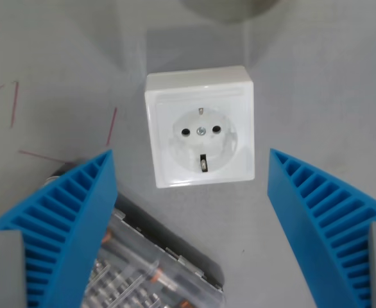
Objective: Move above the white socket
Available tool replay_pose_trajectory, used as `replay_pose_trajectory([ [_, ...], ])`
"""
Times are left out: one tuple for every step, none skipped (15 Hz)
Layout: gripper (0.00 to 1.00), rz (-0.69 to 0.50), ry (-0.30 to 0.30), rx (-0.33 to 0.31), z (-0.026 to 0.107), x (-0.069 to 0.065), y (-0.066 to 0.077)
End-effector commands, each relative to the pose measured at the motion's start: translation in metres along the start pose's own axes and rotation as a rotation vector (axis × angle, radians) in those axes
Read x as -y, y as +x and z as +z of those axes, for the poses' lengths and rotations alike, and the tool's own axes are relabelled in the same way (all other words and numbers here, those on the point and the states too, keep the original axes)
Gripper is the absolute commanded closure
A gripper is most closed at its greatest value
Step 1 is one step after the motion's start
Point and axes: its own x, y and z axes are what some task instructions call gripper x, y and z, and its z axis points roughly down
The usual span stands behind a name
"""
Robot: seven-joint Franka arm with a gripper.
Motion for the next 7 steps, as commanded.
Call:
replay_pose_trajectory([
  [0.00,-0.064,0.035,-0.001,0.0042,-0.0087,0.0085],
  [0.00,-0.064,0.036,0.001,0.0051,-0.0093,0.0091],
  [0.00,-0.062,0.038,0.002,0.0058,-0.0098,0.0096],
  [0.00,-0.060,0.039,0.004,0.0064,-0.0103,0.0102],
  [0.00,-0.058,0.040,0.007,0.0068,-0.0107,0.0107],
  [0.00,-0.056,0.042,0.010,0.0072,-0.0111,0.0111],
  [0.00,-0.055,0.043,0.012,0.0075,-0.0114,0.0115],
])
